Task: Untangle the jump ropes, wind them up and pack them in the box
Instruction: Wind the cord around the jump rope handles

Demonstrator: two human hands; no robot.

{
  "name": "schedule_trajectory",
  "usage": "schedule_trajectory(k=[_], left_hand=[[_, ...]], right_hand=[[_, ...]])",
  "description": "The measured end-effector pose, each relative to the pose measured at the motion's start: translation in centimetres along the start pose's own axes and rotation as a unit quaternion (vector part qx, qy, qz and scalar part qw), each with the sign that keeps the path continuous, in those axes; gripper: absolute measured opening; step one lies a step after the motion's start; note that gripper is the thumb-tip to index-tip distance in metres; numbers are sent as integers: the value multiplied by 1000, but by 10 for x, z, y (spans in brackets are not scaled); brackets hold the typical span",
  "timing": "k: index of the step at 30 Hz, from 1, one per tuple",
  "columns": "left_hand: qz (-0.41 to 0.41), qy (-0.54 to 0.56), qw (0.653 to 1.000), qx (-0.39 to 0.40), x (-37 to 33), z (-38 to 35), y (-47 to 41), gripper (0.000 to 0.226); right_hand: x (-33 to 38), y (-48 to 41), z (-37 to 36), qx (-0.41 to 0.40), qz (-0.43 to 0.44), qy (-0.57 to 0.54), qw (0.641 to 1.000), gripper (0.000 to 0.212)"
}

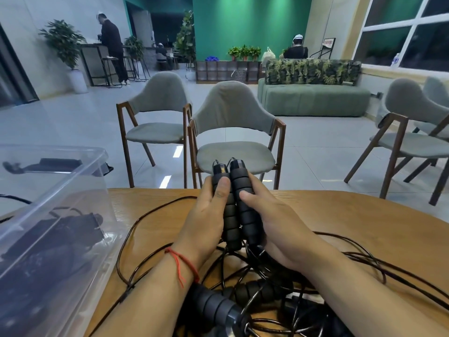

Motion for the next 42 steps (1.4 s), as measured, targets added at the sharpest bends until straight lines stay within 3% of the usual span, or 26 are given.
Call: schedule_trajectory(k=[4, 6, 8, 10, 12, 20, 26, 31, 36, 39, 42], left_hand=[[-45, -75, 995, -50, -9, 6, 0, 36], [-34, -75, 993, -87, -8, 14, 2, 49], [-27, -88, 991, -99, -8, 17, 3, 45], [-19, -99, 992, -79, -6, 12, 3, 32], [-4, -75, 997, -35, -3, 0, 3, 35], [20, -23, 999, 28, -7, -18, 5, 21], [9, 8, 1000, -14, -9, -4, 5, 28], [26, 21, 999, 26, -6, -12, 4, 31], [4, -64, 997, -35, -8, 9, 0, 36], [-38, -148, 988, -3, -15, 6, 2, 26], [-67, -276, 958, 29, -16, -5, 7, 25]], right_hand=[[9, 1, 4, -22, 42, 41, 998, 44], [10, -1, 7, -44, 51, 74, 995, 46], [13, -2, 10, -67, 71, 120, 988, 53], [18, -2, 13, -87, 91, 173, 977, 64], [20, -1, 9, -88, 91, 216, 968, 70], [11, 7, -6, -26, 25, 255, 966, 86], [24, 6, -11, -18, 84, 325, 942, 83], [38, 9, -8, -55, 142, 371, 916, 86], [51, 15, -10, -78, 171, 398, 898, 79], [70, 23, 0, -116, 219, 364, 898, 90], [88, 27, 9, -122, 283, 383, 871, 96]])
Point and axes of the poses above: each hand's wrist, its own y-axis away from the middle knuckle, its own z-axis out of the back of the hand, x = y × z, the point moved 10 cm from there along -y, towards the middle knuckle, and after that the axes turned 1 degree about z, right-handed, at the moved point
